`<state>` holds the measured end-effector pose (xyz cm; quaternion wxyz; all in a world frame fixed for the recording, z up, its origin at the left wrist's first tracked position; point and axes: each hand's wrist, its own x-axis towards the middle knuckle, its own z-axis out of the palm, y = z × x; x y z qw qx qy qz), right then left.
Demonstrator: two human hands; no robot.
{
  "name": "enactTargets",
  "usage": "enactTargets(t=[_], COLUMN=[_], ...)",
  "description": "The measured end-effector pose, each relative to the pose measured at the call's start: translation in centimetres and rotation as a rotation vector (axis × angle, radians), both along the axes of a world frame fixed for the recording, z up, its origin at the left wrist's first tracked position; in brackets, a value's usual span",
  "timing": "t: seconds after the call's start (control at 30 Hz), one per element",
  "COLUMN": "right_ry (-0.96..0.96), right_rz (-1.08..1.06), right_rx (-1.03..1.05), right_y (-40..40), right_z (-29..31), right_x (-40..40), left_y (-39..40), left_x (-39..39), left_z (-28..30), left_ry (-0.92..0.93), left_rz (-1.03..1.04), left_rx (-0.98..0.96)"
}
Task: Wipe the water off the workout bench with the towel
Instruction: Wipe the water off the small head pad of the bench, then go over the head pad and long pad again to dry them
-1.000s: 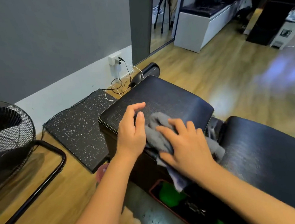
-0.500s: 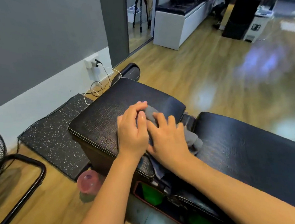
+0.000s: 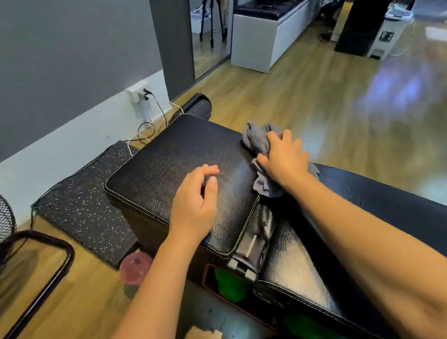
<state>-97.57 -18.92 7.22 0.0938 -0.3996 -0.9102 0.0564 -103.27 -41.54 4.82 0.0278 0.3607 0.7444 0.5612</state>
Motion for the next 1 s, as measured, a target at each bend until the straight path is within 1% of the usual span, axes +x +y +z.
enactTargets(t=[0.03, 0.1, 0.17, 0.23, 0.3, 0.4, 0.5, 0.57, 0.67, 0.73, 0.77, 0.87, 0.93, 1.0], right_ry=[-0.028, -0.094, -0.122, -0.152, -0.203, -0.256, -0.322, -0.346, -0.299, -0.262, -0.261, -0.309, -0.302, -0.267], right_rz=[0.081, 0.315, 0.501, 0.589, 0.622, 0.638, 0.537, 0.399, 0.197, 0.094, 0.070, 0.120, 0.228, 0.374], right_rx=[0.077, 0.245, 0.372, 0.448, 0.471, 0.447, 0.365, 0.308, 0.200, 0.099, 0.079, 0.151, 0.192, 0.222], right_y=[-1.0, -4.1, -7.6, -10.7, -12.0, -11.6, -9.2, -6.4, -1.2, 1.5, 2.3, 1.5, -1.1, -4.7], right_z=[0.2, 0.5, 0.8, 1.1, 1.8, 2.6, 3.6, 4.0, 4.0, 4.0, 3.9, 3.6, 3.7, 3.5], right_x=[0.8, 3.5, 7.0, 10.3, 12.8, 16.1, 17.6, 17.1, 15.0, 13.5, 12.9, 12.5, 13.5, 14.8], left_y=[-0.1, -0.2, -0.2, 0.2, 1.2, 3.1, 5.0, 6.2, 7.5, 7.8, 7.8, 7.4, 7.2, 7.2], left_x=[0.0, -0.1, 0.2, 1.1, 2.6, 5.4, 7.6, 8.9, 10.7, 11.5, 11.7, 11.6, 10.7, 9.3], left_z=[0.0, 0.4, 0.8, 1.0, 1.1, 1.0, 0.9, 0.9, 0.6, 0.2, 0.0, -0.2, 0.2, 1.0], left_ry=[-0.006, -0.038, -0.060, -0.059, -0.088, -0.226, -0.328, -0.334, -0.323, -0.331, -0.330, -0.299, -0.299, -0.273], left_rz=[-0.004, 0.009, 0.001, -0.063, -0.186, -0.367, -0.421, -0.418, -0.359, -0.309, -0.282, -0.204, -0.152, -0.086], left_rx=[-0.005, -0.006, -0.022, -0.049, -0.072, -0.044, 0.018, -0.001, -0.052, -0.058, -0.052, 0.044, 0.141, 0.184])
